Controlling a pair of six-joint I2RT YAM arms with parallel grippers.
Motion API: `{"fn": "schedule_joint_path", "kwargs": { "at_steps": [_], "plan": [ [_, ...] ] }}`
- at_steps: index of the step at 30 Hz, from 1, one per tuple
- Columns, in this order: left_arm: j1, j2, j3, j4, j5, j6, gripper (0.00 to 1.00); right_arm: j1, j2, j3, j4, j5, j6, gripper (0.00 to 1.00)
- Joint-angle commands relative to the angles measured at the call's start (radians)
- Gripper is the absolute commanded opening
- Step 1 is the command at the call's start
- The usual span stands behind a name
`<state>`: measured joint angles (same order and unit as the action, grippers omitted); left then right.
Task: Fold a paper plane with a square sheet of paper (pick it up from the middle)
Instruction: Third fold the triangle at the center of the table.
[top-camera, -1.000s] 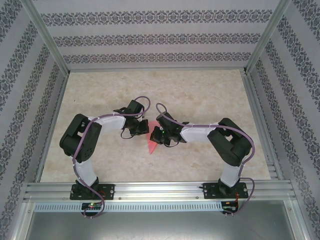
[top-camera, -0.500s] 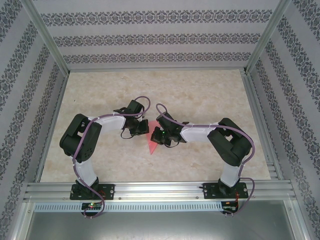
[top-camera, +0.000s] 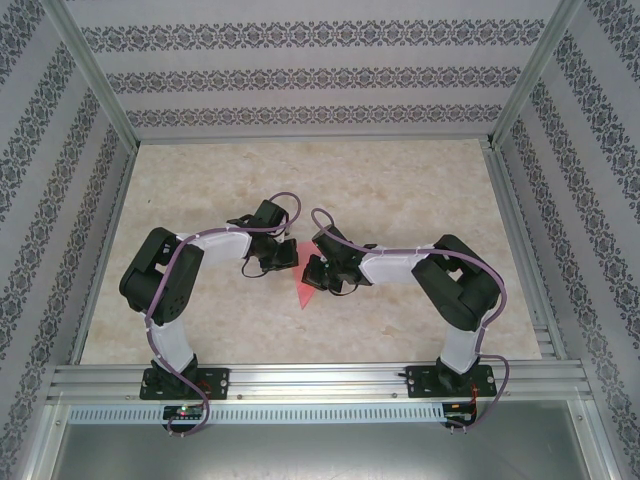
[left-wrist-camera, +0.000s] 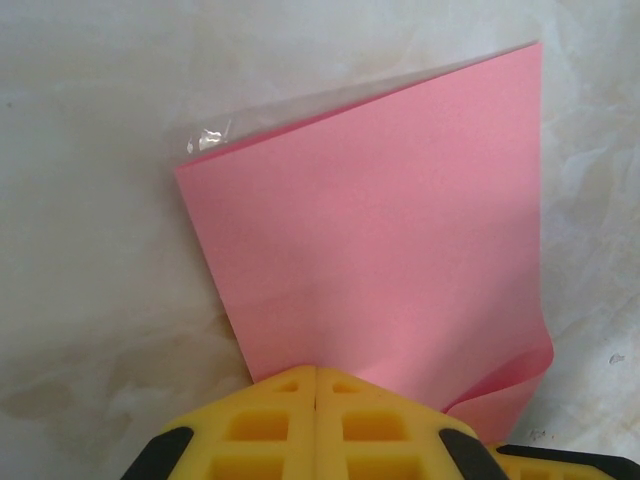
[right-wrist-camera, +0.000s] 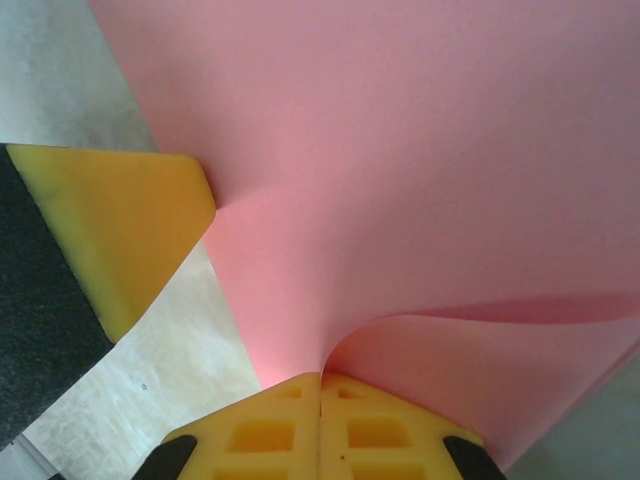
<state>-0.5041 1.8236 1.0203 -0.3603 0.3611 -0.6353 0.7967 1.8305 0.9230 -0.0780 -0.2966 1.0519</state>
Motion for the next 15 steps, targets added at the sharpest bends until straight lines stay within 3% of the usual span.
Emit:
{"fn": "schedule_joint_path", "kwargs": {
  "at_steps": [1, 5, 9, 15],
  "plan": [
    [0.001, 0.017, -0.002, 0.018, 0.017, 0.017, 0.06, -0.001, 0.022, 0.009, -0.01, 0.015, -0.016, 0.05],
    [0.002, 0.014, -0.001, 0.015, 0.015, 0.015, 0.06, -0.001, 0.023, 0.007, -0.004, 0.018, -0.014, 0.07],
    [0.005, -0.011, 0.005, -0.005, -0.015, 0.006, 0.06, -0.001, 0.022, 0.002, -0.005, 0.02, -0.011, 0.2],
    [0.061, -0.105, -0.019, -0.025, -0.05, -0.034, 0.07, -0.001, 0.019, -0.007, 0.005, 0.015, -0.014, 0.29]
  ]
}}
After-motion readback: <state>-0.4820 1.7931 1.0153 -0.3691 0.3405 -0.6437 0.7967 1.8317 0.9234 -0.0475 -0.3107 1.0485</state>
